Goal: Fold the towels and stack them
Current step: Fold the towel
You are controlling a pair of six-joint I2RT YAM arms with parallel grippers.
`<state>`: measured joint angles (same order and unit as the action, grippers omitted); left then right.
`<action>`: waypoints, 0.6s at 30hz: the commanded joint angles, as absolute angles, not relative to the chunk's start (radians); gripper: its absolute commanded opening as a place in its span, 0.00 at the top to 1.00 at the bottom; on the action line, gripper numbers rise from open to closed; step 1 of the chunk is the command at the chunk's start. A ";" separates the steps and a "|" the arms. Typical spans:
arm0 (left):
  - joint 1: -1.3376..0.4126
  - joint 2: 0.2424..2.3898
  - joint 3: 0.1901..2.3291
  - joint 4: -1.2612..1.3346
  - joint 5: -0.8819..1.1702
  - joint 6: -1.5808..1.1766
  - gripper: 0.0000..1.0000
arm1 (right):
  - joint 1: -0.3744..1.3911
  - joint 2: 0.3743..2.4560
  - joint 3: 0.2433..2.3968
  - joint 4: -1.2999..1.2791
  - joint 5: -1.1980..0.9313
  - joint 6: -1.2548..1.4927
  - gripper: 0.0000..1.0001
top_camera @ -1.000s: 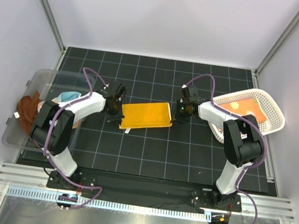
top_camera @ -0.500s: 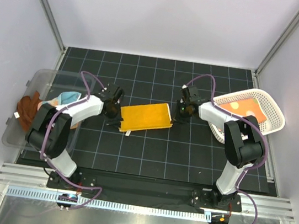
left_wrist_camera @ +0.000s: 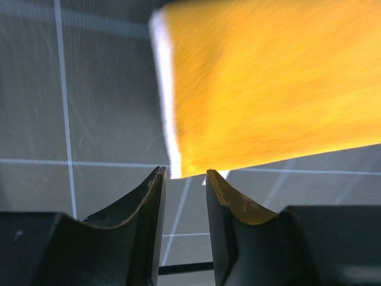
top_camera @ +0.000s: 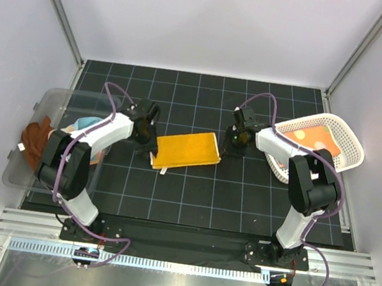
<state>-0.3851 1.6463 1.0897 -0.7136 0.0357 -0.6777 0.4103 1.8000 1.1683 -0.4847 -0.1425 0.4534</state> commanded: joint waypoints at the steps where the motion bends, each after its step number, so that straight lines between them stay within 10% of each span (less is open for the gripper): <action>1: -0.379 1.601 1.250 -0.791 -0.023 -0.640 0.63 | 0.407 1.717 1.264 -0.560 -0.127 0.430 0.65; 18: -0.295 1.885 1.281 -0.634 -0.035 -0.612 0.68 | 0.408 1.870 1.161 -0.241 -0.273 0.524 0.66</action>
<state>-0.3244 1.8843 1.2549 -0.6762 -0.0097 -0.6426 0.4084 1.8862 1.2263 -0.3439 -0.2466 0.4793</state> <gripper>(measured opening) 0.321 0.348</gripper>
